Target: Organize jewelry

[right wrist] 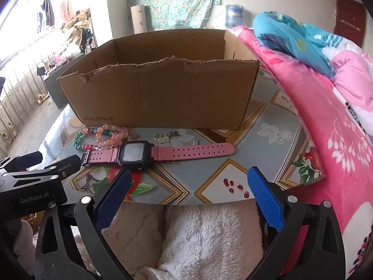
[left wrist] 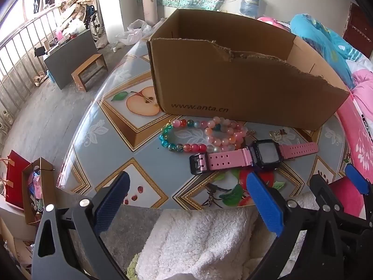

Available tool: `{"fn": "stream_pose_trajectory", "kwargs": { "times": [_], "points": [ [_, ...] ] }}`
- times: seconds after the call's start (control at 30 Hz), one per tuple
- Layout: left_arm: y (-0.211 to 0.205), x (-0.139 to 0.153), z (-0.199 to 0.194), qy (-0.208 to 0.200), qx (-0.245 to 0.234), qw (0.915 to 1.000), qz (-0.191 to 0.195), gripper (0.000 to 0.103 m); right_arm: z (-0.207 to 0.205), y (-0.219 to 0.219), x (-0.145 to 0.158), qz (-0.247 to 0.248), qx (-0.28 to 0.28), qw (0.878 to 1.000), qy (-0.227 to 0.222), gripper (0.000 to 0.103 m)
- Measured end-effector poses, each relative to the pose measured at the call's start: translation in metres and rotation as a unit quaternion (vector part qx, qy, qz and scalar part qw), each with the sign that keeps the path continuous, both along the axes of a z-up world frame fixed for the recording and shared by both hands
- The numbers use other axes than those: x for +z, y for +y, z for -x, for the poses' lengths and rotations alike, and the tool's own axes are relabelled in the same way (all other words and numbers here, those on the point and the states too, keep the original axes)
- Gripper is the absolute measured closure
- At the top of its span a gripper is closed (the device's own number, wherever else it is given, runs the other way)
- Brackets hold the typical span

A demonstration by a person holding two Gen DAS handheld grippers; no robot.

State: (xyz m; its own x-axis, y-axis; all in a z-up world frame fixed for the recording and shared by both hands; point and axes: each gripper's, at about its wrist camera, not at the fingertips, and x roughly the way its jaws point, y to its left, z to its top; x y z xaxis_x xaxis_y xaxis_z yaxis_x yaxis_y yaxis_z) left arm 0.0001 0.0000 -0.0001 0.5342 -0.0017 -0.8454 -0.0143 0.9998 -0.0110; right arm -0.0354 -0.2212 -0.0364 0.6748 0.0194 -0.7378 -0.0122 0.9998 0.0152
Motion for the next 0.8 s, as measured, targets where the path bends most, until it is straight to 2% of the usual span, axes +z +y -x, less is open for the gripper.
{"fn": "stream_pose_trajectory", "kwargs": {
  "times": [0.8],
  "points": [
    [0.0062,-0.0055,-0.0017,0.008,0.006,0.9999,0.001,0.005,-0.0010,0.0013,-0.0064,0.004,0.005,1.000,0.012,0.008]
  ]
}}
